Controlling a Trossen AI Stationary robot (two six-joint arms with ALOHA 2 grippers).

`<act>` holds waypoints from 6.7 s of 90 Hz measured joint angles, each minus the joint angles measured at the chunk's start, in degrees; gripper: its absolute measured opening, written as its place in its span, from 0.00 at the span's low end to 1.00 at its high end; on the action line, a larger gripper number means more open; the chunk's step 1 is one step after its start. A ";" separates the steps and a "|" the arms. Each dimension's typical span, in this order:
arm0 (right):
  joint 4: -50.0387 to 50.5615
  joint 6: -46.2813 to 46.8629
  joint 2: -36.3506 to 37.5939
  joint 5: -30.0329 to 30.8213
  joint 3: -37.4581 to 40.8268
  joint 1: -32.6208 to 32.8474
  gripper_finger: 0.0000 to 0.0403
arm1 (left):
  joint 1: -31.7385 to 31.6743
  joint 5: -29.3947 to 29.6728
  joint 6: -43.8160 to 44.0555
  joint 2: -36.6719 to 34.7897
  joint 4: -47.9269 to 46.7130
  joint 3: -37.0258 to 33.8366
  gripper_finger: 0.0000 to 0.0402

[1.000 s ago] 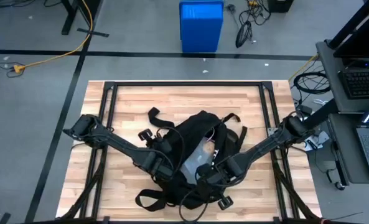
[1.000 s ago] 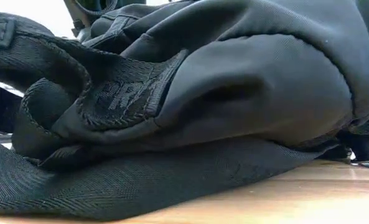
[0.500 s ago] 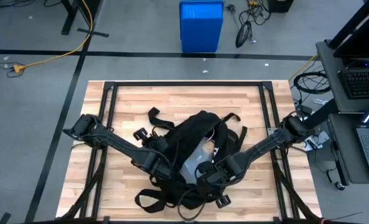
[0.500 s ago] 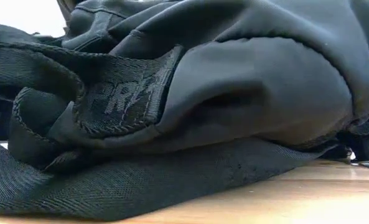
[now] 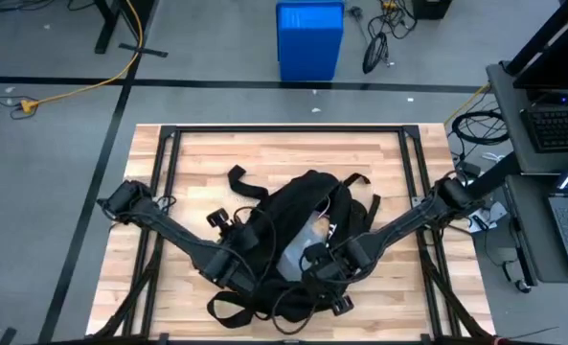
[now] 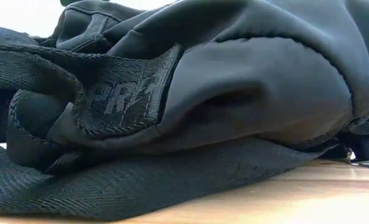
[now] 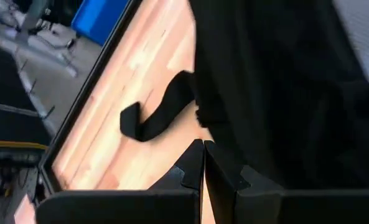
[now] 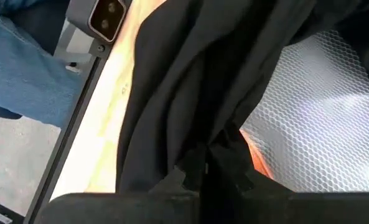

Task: Unpack backpack
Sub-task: Remove the charger cable from the black backpack

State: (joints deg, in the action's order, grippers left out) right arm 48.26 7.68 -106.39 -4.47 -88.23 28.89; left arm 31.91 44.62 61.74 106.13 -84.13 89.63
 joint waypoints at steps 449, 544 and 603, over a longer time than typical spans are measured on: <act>4.40 0.71 0.00 25.92 -5.33 -2.02 0.02 | -1.89 1.00 -3.59 5.49 2.59 -4.73 0.02; 10.43 1.29 0.00 34.19 -4.39 -8.15 0.33 | -1.93 2.19 -5.58 5.46 2.62 -4.71 0.02; 1.59 -1.48 -5.66 25.27 -4.22 -10.65 0.33 | -1.94 2.41 -6.65 5.44 2.94 -4.69 0.02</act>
State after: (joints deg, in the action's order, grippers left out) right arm 49.85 6.20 -112.05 20.80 -92.45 18.24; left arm 29.98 47.03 55.09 111.57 -81.19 84.95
